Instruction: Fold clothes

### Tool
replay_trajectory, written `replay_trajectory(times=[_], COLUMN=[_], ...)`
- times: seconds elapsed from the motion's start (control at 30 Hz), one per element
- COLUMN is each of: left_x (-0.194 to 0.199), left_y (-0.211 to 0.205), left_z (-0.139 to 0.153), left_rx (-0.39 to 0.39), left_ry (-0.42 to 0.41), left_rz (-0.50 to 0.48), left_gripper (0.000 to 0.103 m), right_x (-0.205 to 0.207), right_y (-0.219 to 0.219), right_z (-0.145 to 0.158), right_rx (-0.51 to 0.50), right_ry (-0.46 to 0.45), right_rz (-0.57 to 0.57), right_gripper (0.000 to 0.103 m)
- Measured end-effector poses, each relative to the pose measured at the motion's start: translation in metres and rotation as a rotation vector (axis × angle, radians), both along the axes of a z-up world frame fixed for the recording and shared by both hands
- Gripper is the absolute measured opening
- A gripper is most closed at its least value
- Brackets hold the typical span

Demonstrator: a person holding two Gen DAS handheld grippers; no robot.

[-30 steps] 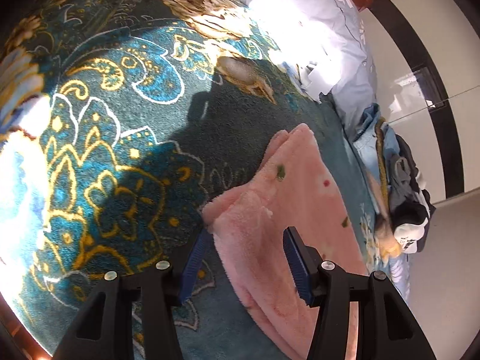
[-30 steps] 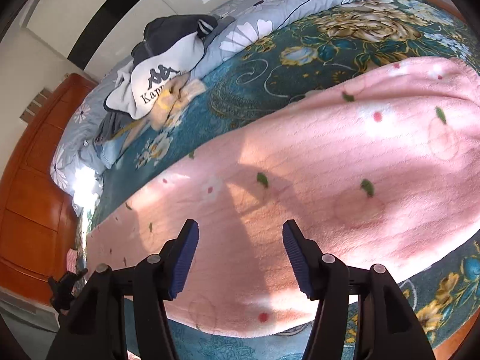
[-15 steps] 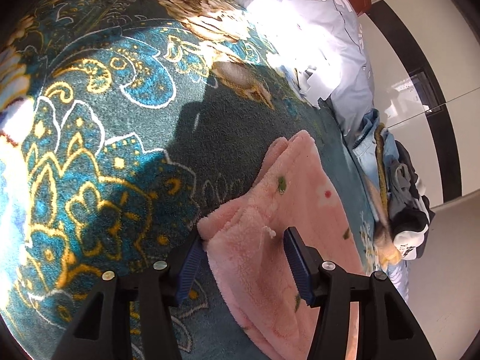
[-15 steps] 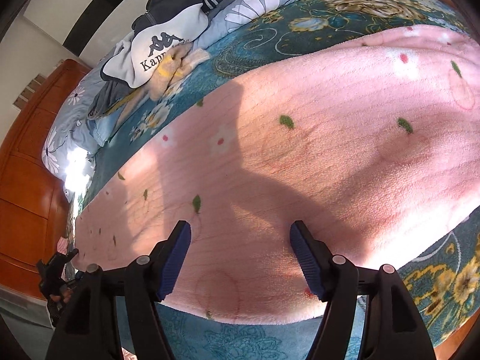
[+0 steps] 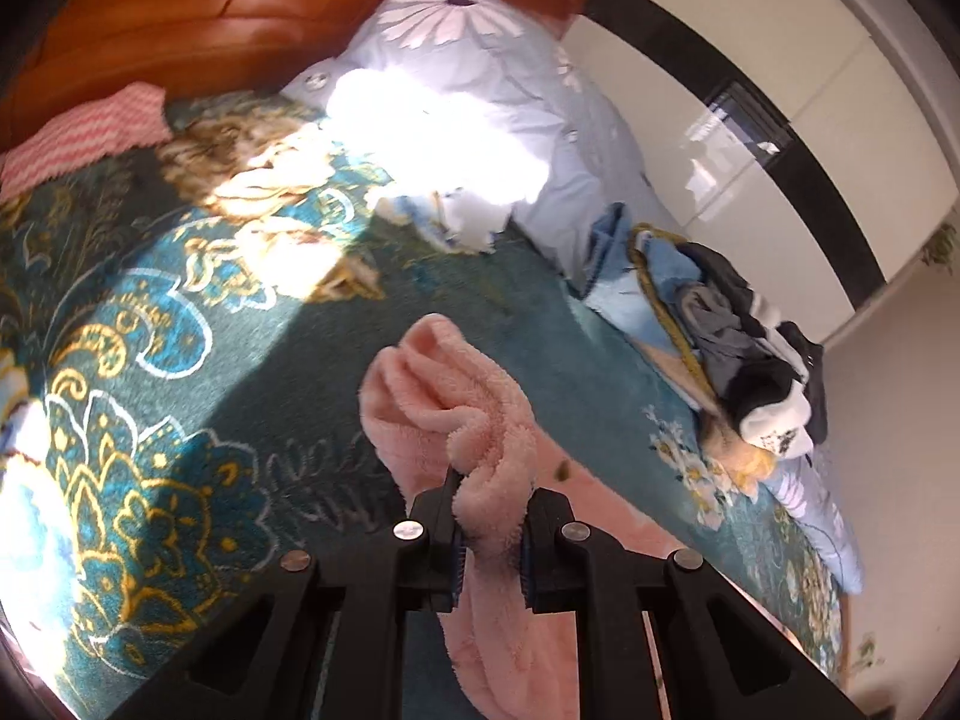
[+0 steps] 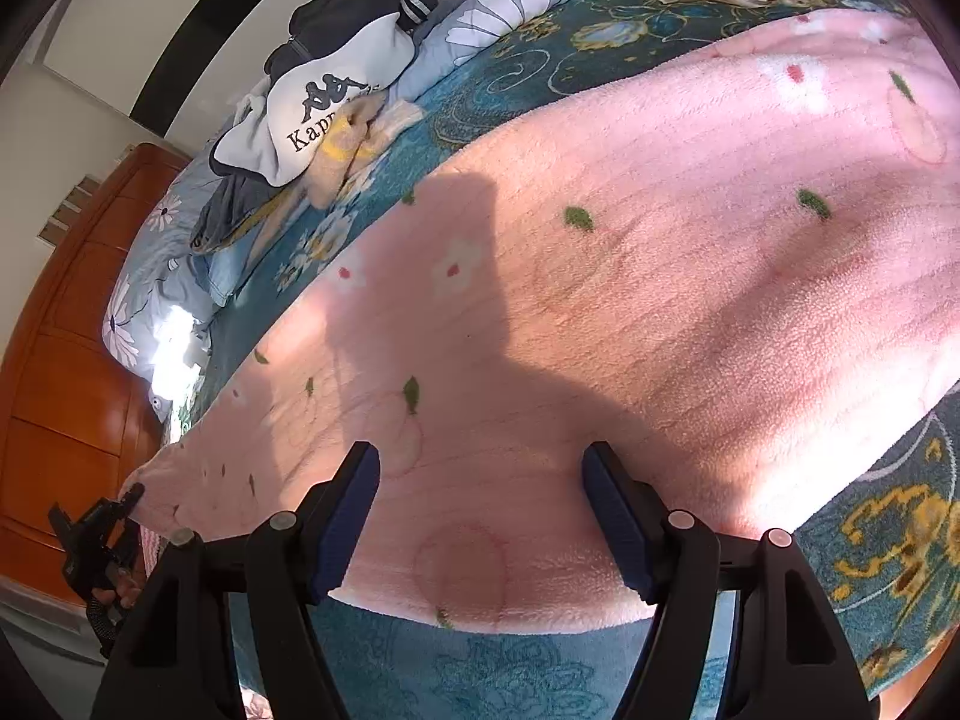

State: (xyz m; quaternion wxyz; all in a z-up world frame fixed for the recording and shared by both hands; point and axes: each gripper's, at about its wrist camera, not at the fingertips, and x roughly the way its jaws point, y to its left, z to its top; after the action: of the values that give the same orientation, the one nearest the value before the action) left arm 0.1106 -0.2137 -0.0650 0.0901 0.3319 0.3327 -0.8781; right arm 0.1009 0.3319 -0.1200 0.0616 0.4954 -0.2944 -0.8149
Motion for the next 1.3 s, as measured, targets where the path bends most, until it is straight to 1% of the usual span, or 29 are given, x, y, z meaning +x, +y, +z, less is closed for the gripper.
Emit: replay_trajectory(times=[0.1,0.2,0.3,0.37,0.4,0.5,0.57,0.67,0.73,0.83,0.9,0.93,0.97,1.03,1.07,1.1,1.13,1.2,1.23,1.27,1.3], left_x=[-0.012,-0.026,-0.049,-0.059,-0.064,-0.068,-0.066,-0.061,-0.055,-0.047,-0.042,-0.042,-0.041,-0.041,-0.041,-0.040,-0.039,-0.035,-0.035,-0.036,-0.037], left_y=[0.044,0.096,0.146,0.187,0.207,0.263,0.298,0.338,0.353,0.365,0.368,0.367,0.365,0.363,0.362,0.359,0.357,0.348,0.337,0.326,0.315], left_z=[0.036,0.060,0.076,0.080,0.081,0.072,0.057,0.024,0.006,-0.013,-0.019,-0.020,-0.020,-0.020,-0.021,-0.019,-0.015,-0.002,0.004,0.010,0.017], left_rx=[-0.057,-0.096,-0.079,-0.103,-0.114,-0.104,-0.144,-0.173,-0.196,-0.192,-0.211,-0.192,-0.170,-0.125,-0.103,-0.061,-0.024,-0.013,-0.031,-0.050,-0.069], left_ry=[0.087,0.127,0.160,0.163,0.160,0.133,0.087,-0.010,-0.063,-0.127,-0.150,-0.154,-0.157,-0.163,-0.166,-0.162,-0.151,-0.118,-0.101,-0.084,-0.068], left_rz=[-0.137,-0.275,-0.410,-0.511,-0.557,-0.702,-0.774,-0.840,-0.852,-0.868,-0.872,-0.880,-0.888,-0.904,-0.912,-0.930,-0.949,-0.966,-0.939,-0.908,-0.878], left_gripper=[0.014,0.014,0.014,0.014,0.014,0.014,0.014,0.014,0.014,0.014,0.016,0.016,0.019,0.027,0.036,0.043,0.044,0.045,0.045,0.047,0.052], right_x=[0.002,0.005,0.009,0.012,0.014,0.019,0.023,0.028,0.031,0.034,0.034,0.034,0.035,0.034,0.034,0.033,0.032,0.030,0.030,0.028,0.025], right_y=[0.003,0.007,0.012,0.016,0.019,0.029,0.037,0.046,0.050,0.050,0.048,0.047,0.046,0.043,0.041,0.039,0.036,0.032,0.029,0.026,0.021], right_z=[0.000,0.001,0.003,0.005,0.006,0.008,0.008,0.008,0.007,0.007,0.008,0.009,0.009,0.011,0.012,0.013,0.014,0.019,0.022,0.026,0.029], right_rx=[-0.017,-0.035,-0.047,-0.056,-0.058,-0.062,-0.070,-0.079,-0.084,-0.086,-0.080,-0.076,-0.073,-0.069,-0.067,-0.064,-0.061,-0.051,-0.046,-0.040,-0.035], right_ry=[0.006,0.014,0.025,0.033,0.037,0.047,0.051,0.051,0.050,0.051,0.051,0.050,0.051,0.052,0.052,0.053,0.055,0.068,0.075,0.089,0.099], right_rz=[-0.004,-0.012,-0.018,-0.023,-0.029,-0.050,-0.070,-0.096,-0.103,-0.103,-0.095,-0.090,-0.087,-0.079,-0.075,-0.069,-0.062,-0.050,-0.043,-0.033,-0.012], right_gripper=[0.072,0.072,0.072,0.072,0.072,0.072,0.072,0.072,0.072,0.072,0.072,0.072,0.072,0.072,0.072,0.072,0.072,0.072,0.072,0.072,0.072])
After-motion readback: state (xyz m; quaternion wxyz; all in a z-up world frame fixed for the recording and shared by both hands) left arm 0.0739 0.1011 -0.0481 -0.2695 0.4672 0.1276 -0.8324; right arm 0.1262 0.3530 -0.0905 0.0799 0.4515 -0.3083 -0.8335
